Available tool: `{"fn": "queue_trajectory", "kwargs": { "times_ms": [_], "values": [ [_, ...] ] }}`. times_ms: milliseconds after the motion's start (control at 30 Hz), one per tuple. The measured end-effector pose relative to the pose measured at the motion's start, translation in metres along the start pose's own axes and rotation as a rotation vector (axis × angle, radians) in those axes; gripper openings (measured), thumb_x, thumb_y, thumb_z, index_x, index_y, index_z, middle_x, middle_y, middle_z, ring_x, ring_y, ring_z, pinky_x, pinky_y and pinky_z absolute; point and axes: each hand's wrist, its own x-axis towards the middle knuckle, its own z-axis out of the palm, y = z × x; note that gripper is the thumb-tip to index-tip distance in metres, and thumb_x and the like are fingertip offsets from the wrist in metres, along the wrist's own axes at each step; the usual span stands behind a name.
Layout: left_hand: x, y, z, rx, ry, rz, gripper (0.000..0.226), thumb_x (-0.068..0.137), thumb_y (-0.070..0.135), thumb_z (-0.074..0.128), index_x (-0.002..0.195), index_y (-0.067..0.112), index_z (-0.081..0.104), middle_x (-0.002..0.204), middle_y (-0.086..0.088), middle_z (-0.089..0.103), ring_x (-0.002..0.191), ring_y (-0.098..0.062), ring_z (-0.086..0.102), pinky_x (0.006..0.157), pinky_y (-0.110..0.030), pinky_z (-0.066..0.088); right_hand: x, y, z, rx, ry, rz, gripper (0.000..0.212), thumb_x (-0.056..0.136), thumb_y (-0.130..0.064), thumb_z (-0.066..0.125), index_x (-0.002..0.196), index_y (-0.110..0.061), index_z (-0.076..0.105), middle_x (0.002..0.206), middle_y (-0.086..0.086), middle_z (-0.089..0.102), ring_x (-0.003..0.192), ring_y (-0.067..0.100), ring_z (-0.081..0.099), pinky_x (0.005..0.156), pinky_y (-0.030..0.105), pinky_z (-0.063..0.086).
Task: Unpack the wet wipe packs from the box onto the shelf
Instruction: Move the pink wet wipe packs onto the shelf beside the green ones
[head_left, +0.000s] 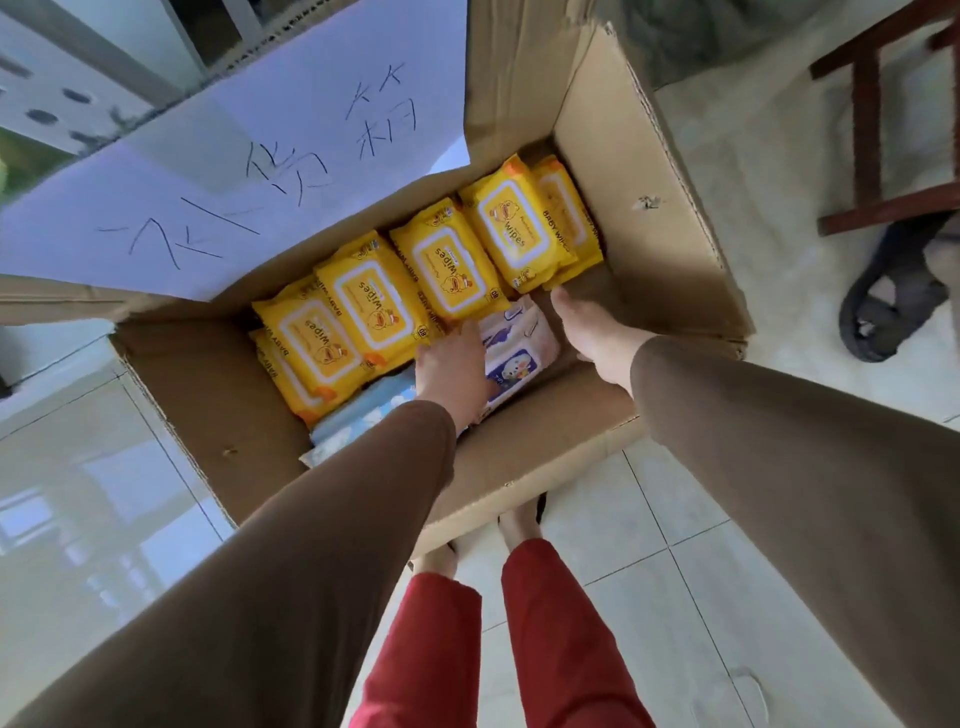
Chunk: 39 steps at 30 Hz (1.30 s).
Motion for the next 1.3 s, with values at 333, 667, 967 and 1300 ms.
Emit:
{"fn": "queue_trajectory", "kwargs": {
  "times_ms": [333,667,967,1300],
  "values": [
    [-0.046,-0.044,-0.041,-0.533,0.107,-0.090,0.023,0.075,0.046,0.074,0.079,0.030,0.059,0.078,0.009,0.056,0.067,-0.014,0.057,0.052,-0.027,0.044,-0.007,-0.009,0.002,0.262,-0.005,0.098,0.050,0.105,-0.042,0.030,0.126,-0.009,0.061,0.114,0.007,0.061,0.110,0.027,0.056,0.087,0.037,0.041],
    [-0.055,-0.141,-0.047,-0.840,-0.071,-0.293,0.049,0.072,0.031,0.083,0.114,0.029,0.057,0.097,0.006,0.071,0.078,-0.015,0.071,0.070,-0.040,0.061,0.001,-0.004,0.053,-0.001,-0.034,-0.015,0.095,0.064,-0.025,0.092,0.139,-0.009,0.037,0.125,0.008,0.055,0.115,0.023,0.055,0.097,0.040,0.049],
    [-0.056,-0.140,-0.064,-0.734,-0.123,-0.312,0.042,0.072,0.046,0.083,0.101,0.022,0.065,0.085,0.000,0.070,0.075,-0.020,0.067,0.063,-0.035,0.057,-0.035,-0.017,0.047,-0.334,-0.021,-0.157,0.053,0.075,-0.033,0.082,0.119,-0.011,0.063,0.109,0.009,0.068,0.101,0.027,0.066,0.084,0.038,0.056],
    [-0.208,-0.185,-0.167,-0.511,0.097,-0.144,0.039,0.072,0.044,0.080,0.102,0.038,0.056,0.090,0.008,0.063,0.081,-0.020,0.060,0.061,-0.030,0.041,-0.243,-0.079,-0.001,-0.469,0.118,-0.554,0.010,0.084,-0.038,0.070,0.093,-0.035,0.066,0.078,-0.007,0.065,0.066,0.011,0.061,0.049,0.022,0.038]
  ]
}}
